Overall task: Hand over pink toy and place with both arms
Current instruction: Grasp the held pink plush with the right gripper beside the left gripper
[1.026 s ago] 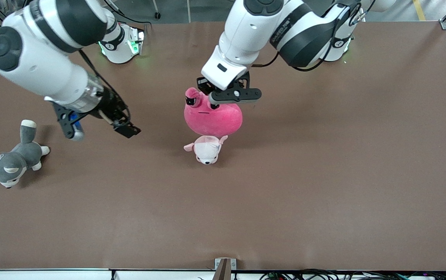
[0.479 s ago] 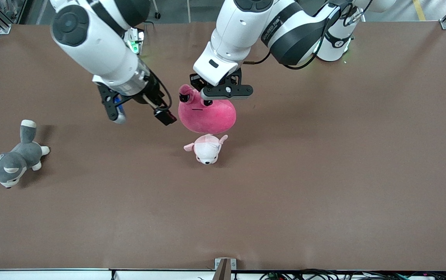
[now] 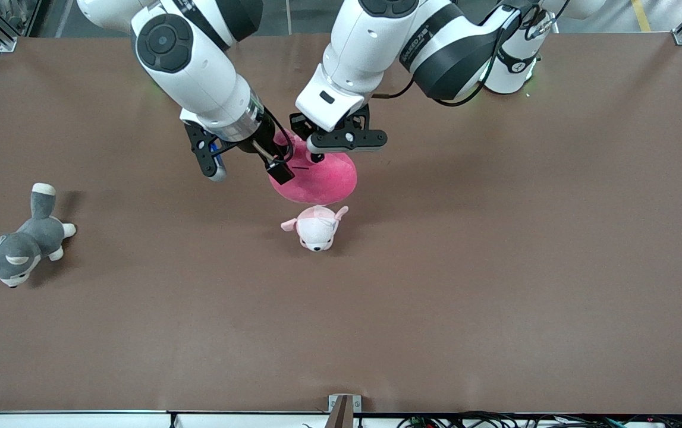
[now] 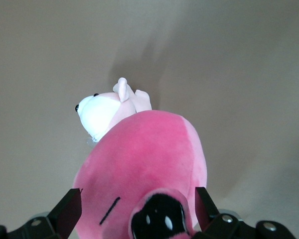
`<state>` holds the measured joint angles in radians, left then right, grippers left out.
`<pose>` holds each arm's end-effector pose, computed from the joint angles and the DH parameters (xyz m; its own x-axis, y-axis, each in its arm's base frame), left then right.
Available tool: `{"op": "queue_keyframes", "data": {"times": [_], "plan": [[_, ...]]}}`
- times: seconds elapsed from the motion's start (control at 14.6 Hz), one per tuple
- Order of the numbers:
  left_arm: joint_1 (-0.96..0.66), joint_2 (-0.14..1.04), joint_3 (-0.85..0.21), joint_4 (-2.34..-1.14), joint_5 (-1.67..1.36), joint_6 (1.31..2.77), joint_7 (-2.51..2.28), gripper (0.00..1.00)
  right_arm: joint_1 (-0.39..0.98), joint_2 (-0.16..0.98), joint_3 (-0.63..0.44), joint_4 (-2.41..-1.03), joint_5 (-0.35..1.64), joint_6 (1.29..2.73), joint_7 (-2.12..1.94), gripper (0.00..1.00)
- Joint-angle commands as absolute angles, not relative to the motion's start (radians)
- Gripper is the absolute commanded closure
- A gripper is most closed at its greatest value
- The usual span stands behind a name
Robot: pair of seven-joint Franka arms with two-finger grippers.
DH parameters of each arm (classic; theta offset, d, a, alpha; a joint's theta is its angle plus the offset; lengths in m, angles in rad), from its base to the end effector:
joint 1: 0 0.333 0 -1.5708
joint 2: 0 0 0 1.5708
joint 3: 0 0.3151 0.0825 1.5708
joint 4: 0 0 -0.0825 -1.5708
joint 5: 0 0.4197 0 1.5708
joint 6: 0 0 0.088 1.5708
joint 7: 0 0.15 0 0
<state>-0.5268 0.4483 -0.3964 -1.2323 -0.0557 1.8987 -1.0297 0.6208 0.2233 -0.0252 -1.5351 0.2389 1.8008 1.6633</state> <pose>0.4923 -0.5668 0.5116 0.9844 0.1626 -0.0669 0.1755 -0.9312 0.3194 0.5396 0.4032 0.4820 0.4285 -0.8739 -0.2295 -0.8993 -0.4370 -0.0153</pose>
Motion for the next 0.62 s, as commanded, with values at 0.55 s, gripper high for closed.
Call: {"op": "queue_keyframes", "data": {"times": [0.55], "plan": [[-0.535,0.456,-0.391,-1.209,-0.061,1.904,-1.051,1.00,0.635,0.176,-0.035,-1.557,0.248,1.749,1.680,0.19]]}}
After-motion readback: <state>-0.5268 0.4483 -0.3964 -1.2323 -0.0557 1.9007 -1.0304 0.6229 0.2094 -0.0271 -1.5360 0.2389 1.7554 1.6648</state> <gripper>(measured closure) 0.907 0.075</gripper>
